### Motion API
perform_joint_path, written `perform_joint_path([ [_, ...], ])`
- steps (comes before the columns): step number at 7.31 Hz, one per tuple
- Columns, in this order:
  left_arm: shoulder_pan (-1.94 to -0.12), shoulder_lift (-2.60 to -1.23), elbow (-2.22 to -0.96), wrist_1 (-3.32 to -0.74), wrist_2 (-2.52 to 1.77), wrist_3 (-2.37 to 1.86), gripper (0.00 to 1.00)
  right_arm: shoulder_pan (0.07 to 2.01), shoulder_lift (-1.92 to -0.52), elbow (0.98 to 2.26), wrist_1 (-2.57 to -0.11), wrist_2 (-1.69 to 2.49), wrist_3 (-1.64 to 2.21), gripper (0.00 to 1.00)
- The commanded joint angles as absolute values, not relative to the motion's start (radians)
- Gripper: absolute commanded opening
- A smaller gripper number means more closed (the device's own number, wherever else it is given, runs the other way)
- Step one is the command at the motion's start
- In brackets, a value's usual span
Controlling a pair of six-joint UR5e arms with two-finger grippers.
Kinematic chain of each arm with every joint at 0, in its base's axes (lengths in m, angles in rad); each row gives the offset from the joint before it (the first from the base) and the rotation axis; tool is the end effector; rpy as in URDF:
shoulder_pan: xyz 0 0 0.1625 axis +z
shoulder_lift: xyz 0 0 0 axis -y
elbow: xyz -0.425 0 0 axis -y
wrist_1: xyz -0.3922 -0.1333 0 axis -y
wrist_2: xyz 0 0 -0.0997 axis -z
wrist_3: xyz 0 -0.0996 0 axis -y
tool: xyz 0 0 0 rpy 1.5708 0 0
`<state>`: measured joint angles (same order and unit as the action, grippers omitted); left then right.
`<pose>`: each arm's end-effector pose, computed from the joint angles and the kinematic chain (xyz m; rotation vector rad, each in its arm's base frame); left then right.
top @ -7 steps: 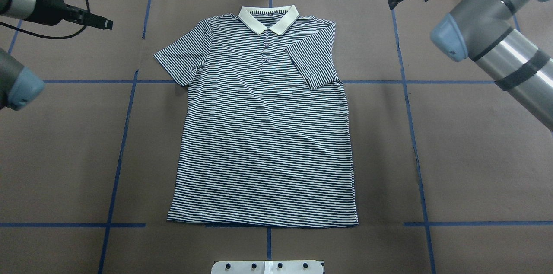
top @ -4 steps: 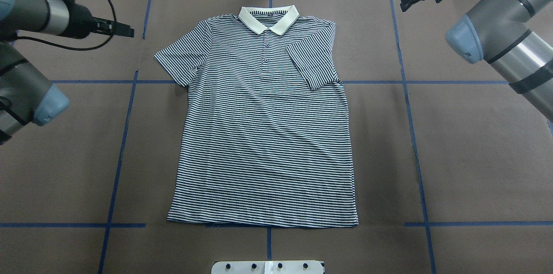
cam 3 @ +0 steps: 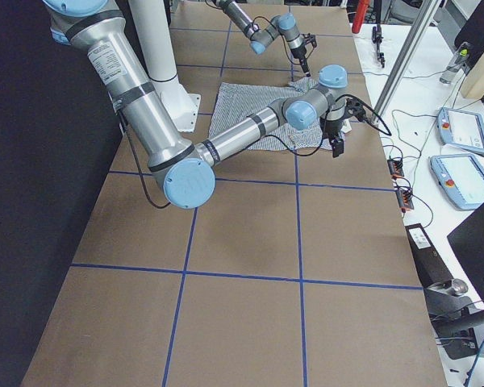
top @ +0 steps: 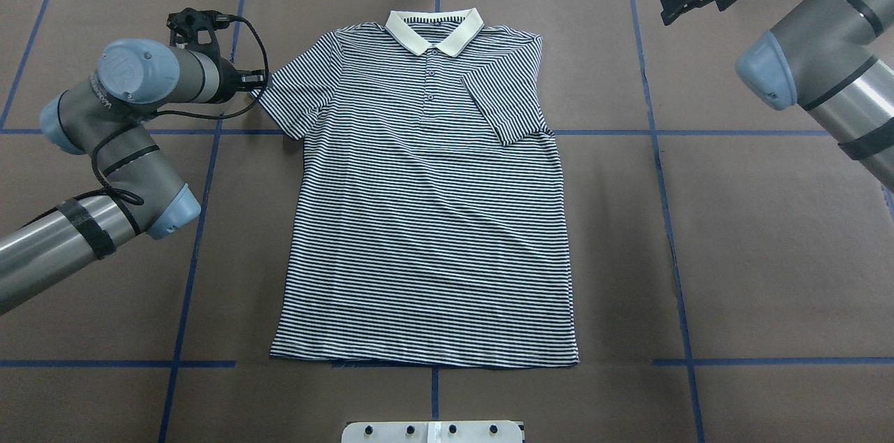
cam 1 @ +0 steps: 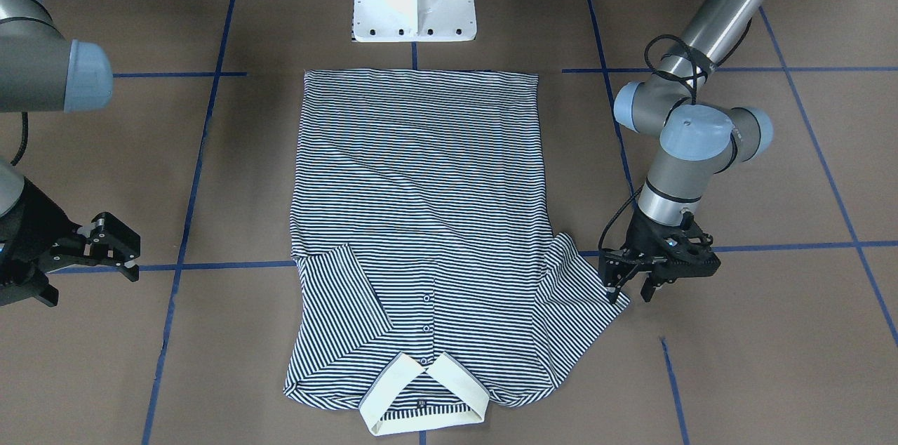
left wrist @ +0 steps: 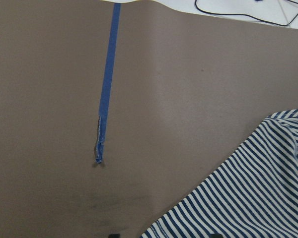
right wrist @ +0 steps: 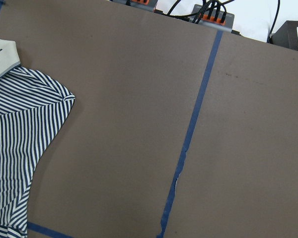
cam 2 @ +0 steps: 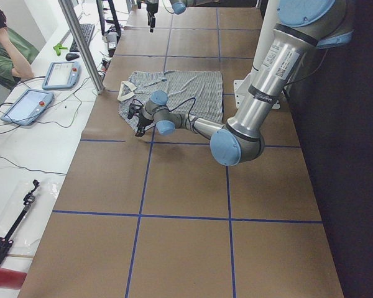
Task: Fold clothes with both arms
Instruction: 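Grasp the sleeve nearest the left gripper with the left gripper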
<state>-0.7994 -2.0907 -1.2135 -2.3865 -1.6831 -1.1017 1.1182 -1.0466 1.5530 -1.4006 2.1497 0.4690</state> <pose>0.4255 -0.6128 0.4404 0.4973 0.8506 -0.2483 -0.2290 -0.6511 0.3428 0.3412 -0.7904 -0.1804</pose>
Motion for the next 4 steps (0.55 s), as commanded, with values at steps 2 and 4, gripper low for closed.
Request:
perform_joint_path([
  [2, -0.792, -2.1, -1.197, -2.393, -1.678, -1.094, 0.55, 1.118, -1.051, 1.555, -1.402, 2.149, 0.468, 1.0],
  [4, -0.788, -2.1, -1.197, -2.396, -1.678, -1.094, 0.16, 1.118, -1.052, 1.555, -1.401, 2.148, 0.468, 1.0],
])
